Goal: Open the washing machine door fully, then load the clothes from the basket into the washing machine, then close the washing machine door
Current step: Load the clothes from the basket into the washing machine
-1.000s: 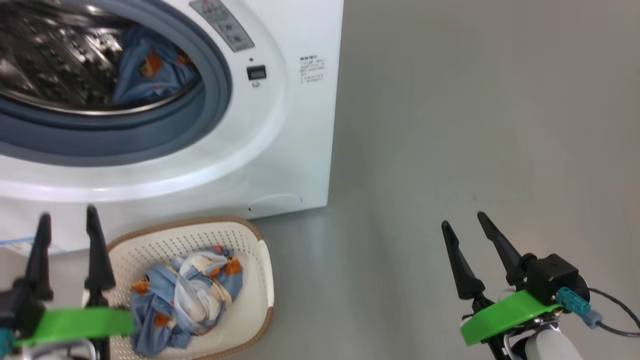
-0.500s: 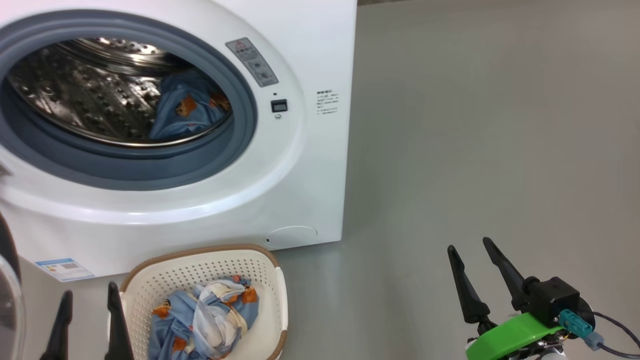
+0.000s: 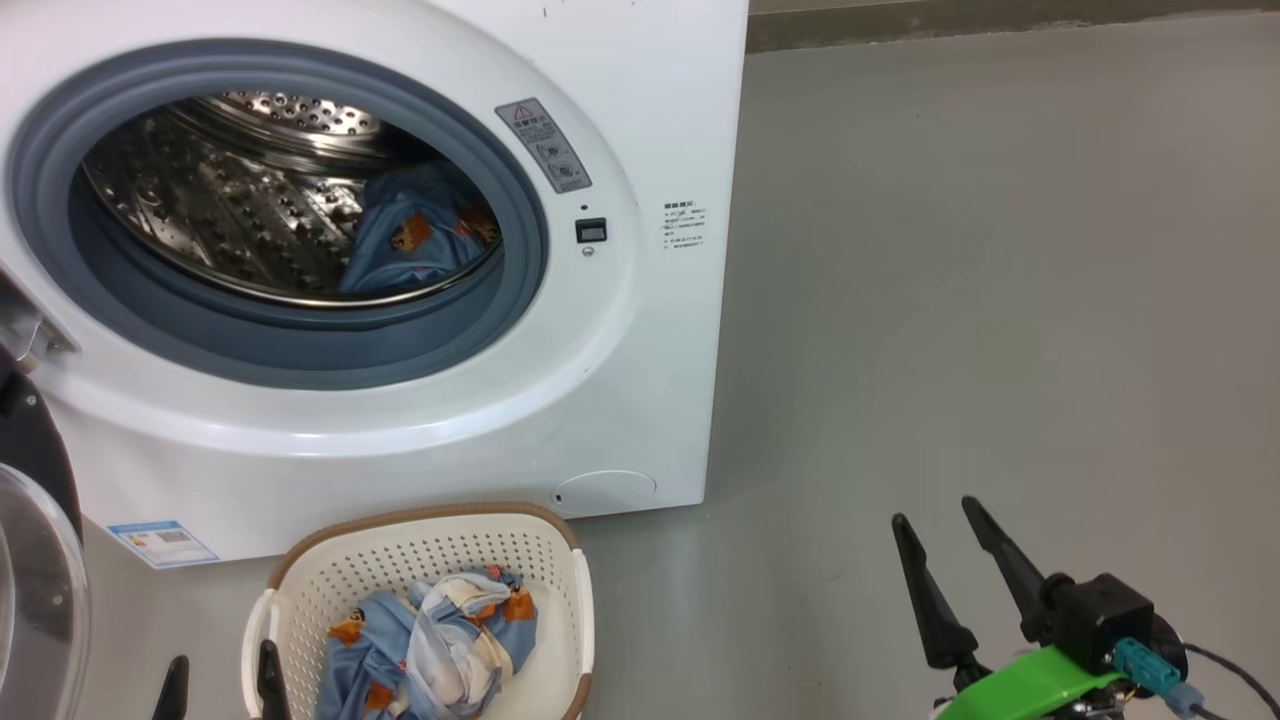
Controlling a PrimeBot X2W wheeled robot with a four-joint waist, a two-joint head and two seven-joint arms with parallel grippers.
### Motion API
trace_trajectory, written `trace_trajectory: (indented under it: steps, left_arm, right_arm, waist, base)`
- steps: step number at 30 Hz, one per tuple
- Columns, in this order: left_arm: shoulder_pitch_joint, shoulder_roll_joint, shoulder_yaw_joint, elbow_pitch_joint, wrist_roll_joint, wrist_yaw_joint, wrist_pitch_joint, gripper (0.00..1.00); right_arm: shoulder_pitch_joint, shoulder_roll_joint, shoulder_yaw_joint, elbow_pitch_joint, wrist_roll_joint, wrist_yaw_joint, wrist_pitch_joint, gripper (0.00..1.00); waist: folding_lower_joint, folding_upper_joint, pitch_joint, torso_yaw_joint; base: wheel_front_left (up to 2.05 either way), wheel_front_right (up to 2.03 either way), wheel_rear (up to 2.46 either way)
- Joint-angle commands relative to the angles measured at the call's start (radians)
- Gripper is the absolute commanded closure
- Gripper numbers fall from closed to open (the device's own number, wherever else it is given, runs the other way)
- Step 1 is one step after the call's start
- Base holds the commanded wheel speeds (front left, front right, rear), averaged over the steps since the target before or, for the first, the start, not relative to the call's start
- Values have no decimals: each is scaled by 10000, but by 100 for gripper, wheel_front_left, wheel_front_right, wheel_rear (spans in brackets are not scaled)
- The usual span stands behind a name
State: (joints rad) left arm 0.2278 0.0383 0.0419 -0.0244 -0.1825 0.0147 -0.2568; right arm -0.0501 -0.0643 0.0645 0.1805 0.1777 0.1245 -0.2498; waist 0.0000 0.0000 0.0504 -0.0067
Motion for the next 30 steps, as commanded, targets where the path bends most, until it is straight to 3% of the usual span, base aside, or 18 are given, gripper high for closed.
trace_trajectory:
  steps: [1,30]
  left_arm:
    - [-140,121,309,-284,-102,80,-49,0]
    - [-501,120,93,202,-340,-104,-49,0]
  right_arm:
    - [65,-11,288,-241,-86,62,-120,0]
    - [-100,-1,225,-309,160,62,-120,0]
  waist:
    - [0,0,13,11]
    - [0,0,619,-1]
  base:
    - [0,0,0]
    - [0,0,0]
